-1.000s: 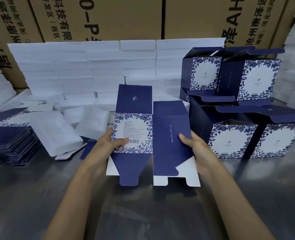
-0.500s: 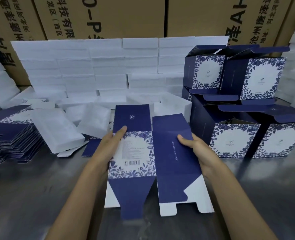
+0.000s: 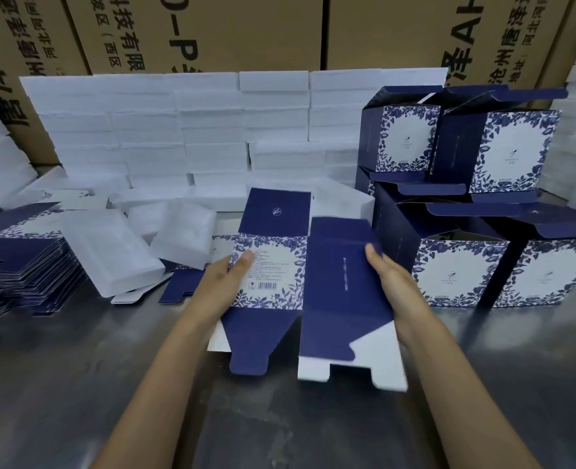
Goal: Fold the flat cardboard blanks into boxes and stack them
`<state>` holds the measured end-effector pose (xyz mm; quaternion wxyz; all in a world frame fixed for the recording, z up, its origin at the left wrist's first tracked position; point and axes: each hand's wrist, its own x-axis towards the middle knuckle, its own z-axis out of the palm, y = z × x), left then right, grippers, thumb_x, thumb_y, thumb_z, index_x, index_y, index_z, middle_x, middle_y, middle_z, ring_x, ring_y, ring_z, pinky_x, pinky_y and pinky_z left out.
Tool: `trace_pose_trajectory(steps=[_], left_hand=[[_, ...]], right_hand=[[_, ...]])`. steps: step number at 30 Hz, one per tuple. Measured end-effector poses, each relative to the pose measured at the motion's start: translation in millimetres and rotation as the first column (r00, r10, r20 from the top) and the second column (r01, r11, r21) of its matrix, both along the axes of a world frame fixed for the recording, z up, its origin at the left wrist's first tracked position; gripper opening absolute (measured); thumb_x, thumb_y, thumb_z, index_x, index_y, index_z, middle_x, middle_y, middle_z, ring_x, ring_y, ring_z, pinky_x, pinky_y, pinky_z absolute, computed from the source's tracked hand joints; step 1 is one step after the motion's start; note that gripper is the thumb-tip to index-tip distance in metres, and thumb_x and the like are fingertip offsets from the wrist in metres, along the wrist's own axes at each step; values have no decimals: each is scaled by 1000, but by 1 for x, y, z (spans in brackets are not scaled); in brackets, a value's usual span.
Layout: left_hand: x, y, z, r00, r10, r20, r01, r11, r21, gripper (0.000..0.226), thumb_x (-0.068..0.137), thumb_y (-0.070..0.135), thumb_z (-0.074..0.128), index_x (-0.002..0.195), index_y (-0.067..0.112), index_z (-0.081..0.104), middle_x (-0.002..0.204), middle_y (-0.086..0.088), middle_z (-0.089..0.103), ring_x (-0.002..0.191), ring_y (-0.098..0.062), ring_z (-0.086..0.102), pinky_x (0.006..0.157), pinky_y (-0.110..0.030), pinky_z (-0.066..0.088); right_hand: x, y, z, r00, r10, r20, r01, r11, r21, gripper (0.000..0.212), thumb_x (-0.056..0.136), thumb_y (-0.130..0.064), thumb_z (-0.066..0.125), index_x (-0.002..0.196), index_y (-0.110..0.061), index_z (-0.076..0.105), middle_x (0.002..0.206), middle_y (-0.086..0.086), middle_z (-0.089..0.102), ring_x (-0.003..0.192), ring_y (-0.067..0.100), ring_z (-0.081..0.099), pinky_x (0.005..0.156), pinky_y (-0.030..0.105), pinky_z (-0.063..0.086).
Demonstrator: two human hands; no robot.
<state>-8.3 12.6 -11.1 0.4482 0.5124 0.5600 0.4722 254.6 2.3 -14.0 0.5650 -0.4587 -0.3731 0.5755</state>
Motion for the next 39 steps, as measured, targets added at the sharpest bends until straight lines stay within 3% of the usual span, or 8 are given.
trace_pose_trajectory(steps=[4, 8, 13, 20, 25, 32, 35, 39], left_hand=[[1, 5, -1, 985, 139, 106, -142, 990, 23, 33, 95, 56, 55, 108, 29, 68, 93, 8, 77, 79, -10, 75, 58, -24, 56], [2, 12, -6, 982, 178, 61, -176, 984, -38, 28, 93, 55, 59, 107, 31, 59, 104, 4, 71, 90, -15, 71, 72, -34, 57], [4, 10, -12, 849, 272, -454, -146, 945, 292, 47, 87, 25, 71, 129, 24, 48, 122, -3, 46, 117, -22, 50, 95, -37, 44], [28, -16, 15, 860, -387, -332, 451, 881, 144, 75, 74, 19, 68, 136, 52, 41, 149, 25, 26, 136, 10, 27, 105, -20, 34], [29, -26, 27, 785, -406, -468, 505, 856, 105, 106, 67, 36, 90, 137, 74, 19, 158, 33, -16, 149, 3, -6, 120, -38, 24], [30, -30, 33, 914, -142, -380, 269, 913, 307, 71, 56, 69, 71, 123, 52, 57, 161, 19, 8, 149, -5, 15, 116, -32, 33], [30, -31, 35, 923, -127, -363, 239, 929, 282, 70, 52, 74, 66, 118, 52, 58, 162, 19, 11, 148, 1, 14, 100, -9, 30], [30, -31, 35, 932, -68, -355, 182, 938, 296, 65, 56, 65, 75, 117, 48, 62, 159, 17, 20, 146, 2, 19, 110, -24, 31]], right_hand=[[6, 0, -2, 989, 143, -22, -144, 989, -20, 23, 103, -25, 58, 118, -21, 75, 119, 9, 75, 107, 28, 74, 79, 38, 62], [8, -3, 4, 996, 63, 70, -64, 998, 8, 28, 102, -21, 58, 98, -35, 81, 109, 3, 79, 96, 23, 77, 70, 32, 63], [9, -4, 12, 998, 65, 12, -64, 997, -49, 22, 96, -31, 65, 113, -22, 76, 107, 5, 79, 91, 23, 77, 72, 33, 60], [9, -9, 13, 955, 189, -230, -175, 981, 83, 38, 99, -31, 51, 81, -24, 83, 88, -1, 78, 71, 14, 75, 54, 23, 55], [1, -14, 14, 949, 304, -84, -280, 935, 216, 50, 99, -9, 39, 82, -26, 83, 87, -4, 77, 77, 8, 70, 64, 21, 54], [-8, -8, -1, 898, 381, 220, -425, 879, 213, 65, 78, -13, 66, 140, -33, 57, 142, -10, 60, 127, 14, 60, 107, 41, 44], [-13, -6, -8, 875, 317, 365, -393, 906, 157, 72, 73, -33, 87, 136, -44, 55, 140, -19, 60, 127, 6, 59, 106, 34, 45], [-27, -5, -12, 845, 62, 531, -219, 946, 238, 61, 74, -51, 86, 126, -48, 55, 122, -37, 61, 112, -14, 57, 81, 8, 49]])
